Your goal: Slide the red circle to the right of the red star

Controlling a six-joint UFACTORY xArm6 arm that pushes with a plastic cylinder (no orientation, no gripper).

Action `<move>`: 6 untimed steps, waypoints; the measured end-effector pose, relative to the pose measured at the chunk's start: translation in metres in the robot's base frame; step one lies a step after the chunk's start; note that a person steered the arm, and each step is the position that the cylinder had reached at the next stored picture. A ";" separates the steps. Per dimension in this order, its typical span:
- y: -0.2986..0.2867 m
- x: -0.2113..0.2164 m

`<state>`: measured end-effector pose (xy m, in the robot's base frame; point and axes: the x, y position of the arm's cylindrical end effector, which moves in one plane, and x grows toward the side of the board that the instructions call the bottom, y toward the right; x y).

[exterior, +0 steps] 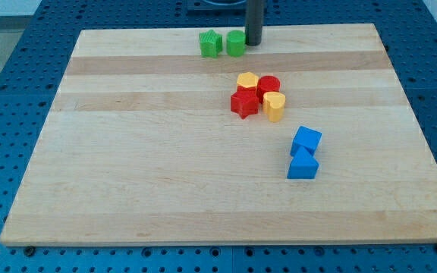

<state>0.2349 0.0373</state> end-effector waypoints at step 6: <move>0.038 0.119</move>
